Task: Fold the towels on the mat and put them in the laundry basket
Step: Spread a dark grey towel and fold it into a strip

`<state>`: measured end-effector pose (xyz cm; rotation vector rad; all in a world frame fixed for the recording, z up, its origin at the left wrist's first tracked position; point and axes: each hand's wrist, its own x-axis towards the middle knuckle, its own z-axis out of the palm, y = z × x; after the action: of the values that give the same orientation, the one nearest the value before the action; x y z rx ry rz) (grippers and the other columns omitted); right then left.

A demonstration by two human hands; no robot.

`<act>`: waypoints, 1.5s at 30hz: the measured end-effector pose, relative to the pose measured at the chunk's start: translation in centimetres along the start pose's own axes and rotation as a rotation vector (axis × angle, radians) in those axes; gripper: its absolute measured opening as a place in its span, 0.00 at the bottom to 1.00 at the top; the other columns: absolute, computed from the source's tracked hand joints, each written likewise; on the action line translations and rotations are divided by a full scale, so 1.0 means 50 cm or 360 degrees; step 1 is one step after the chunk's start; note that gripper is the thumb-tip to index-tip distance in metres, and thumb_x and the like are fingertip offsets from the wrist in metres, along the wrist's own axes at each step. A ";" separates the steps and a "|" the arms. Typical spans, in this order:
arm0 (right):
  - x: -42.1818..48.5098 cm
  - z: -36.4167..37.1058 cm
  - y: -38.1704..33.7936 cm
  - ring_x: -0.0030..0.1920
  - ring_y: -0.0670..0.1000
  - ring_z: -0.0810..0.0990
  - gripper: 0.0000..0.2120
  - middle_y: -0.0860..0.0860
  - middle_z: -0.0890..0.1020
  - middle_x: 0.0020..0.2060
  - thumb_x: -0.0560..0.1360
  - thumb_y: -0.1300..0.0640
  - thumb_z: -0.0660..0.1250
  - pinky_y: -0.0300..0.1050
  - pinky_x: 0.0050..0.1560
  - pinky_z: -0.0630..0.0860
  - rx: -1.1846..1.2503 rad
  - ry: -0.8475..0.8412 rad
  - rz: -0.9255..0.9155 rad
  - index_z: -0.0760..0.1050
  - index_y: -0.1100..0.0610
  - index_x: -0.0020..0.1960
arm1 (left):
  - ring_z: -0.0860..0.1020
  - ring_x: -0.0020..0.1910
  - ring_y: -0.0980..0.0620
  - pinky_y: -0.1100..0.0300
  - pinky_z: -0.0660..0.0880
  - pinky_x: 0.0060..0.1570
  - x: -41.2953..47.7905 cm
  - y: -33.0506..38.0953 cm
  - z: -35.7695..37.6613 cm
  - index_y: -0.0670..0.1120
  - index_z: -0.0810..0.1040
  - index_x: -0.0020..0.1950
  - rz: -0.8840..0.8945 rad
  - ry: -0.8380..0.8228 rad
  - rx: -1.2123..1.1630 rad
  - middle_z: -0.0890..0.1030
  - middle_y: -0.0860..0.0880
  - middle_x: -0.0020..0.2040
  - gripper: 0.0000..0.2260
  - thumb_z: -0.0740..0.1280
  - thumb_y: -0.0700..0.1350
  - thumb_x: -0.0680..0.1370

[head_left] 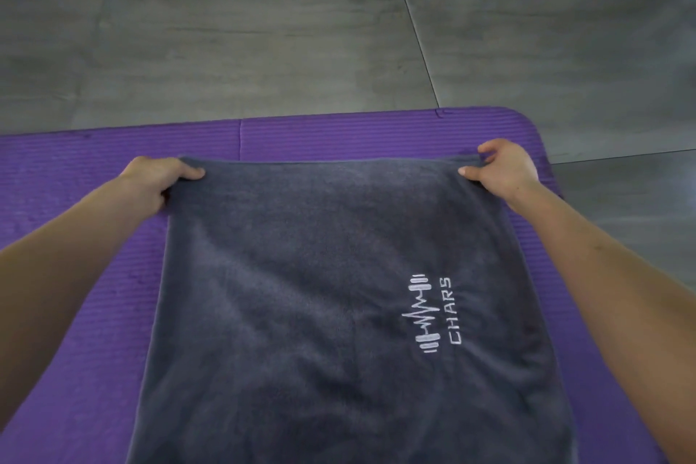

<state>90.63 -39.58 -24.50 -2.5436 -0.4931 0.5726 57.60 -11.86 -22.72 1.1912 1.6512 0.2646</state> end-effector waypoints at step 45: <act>-0.584 0.025 0.111 0.50 0.51 0.80 0.09 0.47 0.82 0.45 0.74 0.49 0.67 0.45 0.49 0.75 -0.0814 -0.0420 -0.0690 0.79 0.52 0.50 | 0.73 0.50 0.29 0.42 0.71 0.50 -0.194 -0.300 -0.304 0.36 0.78 0.53 0.0878 0.0867 0.1768 0.75 0.30 0.49 0.14 0.70 0.34 0.68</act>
<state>66.59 -56.40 -19.55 -2.6946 -1.4002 0.6840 36.32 -21.32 -20.19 2.6046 1.9407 -0.0339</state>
